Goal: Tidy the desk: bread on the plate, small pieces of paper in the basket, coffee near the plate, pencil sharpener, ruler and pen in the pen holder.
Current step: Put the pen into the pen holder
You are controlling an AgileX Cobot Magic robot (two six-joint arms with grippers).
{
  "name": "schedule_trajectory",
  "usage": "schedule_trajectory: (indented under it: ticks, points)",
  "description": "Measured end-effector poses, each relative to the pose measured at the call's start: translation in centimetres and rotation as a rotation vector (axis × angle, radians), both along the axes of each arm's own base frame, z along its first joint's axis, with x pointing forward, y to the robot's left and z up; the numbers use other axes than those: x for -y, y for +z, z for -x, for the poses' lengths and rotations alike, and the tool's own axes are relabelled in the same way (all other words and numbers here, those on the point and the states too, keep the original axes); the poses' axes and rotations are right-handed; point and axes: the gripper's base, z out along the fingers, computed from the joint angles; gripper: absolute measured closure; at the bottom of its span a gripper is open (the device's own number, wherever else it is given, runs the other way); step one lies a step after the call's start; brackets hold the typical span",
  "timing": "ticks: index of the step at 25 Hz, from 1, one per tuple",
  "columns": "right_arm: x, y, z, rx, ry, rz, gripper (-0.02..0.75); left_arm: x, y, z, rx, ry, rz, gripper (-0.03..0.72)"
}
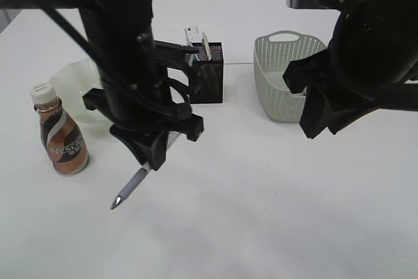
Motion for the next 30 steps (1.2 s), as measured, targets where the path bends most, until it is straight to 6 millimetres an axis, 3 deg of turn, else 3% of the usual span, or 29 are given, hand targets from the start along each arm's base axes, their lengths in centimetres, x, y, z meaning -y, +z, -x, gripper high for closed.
schedule_trajectory:
  ticks: [4, 7, 10, 13, 16, 23, 30]
  points:
    - [-0.2, 0.0, 0.1, -0.011, -0.003, -0.025, 0.491, -2.0, 3.2, 3.2, 0.105, -0.015, 0.039, 0.623]
    - [-0.2, 0.0, 0.1, -0.012, -0.005, -0.027, 0.491, -4.0, 6.5, 5.5, 0.290, -0.008, 0.180, 0.623]
    - [-0.2, 0.0, 0.1, -0.013, -0.005, -0.029, 0.491, -6.4, 8.0, 7.6, 0.485, -0.023, 0.281, 0.623]
    - [-0.2, 0.0, 0.1, -0.013, -0.005, -0.029, 0.491, -8.4, 7.5, 9.5, 0.668, -0.067, 0.361, 0.623]
    - [-0.2, 0.0, 0.1, -0.013, -0.005, -0.029, 0.491, -9.2, 6.5, 10.5, 0.859, -0.151, 0.448, 0.623]
    - [0.0, 0.0, 0.0, 0.002, 0.001, 0.004, 0.491, -7.0, 5.5, 9.7, 1.082, -0.287, 0.651, 0.623]
    - [0.1, 0.0, 0.0, 0.007, 0.005, 0.013, 0.491, -5.2, 1.0, 4.9, 1.160, -0.233, 0.804, 0.623]
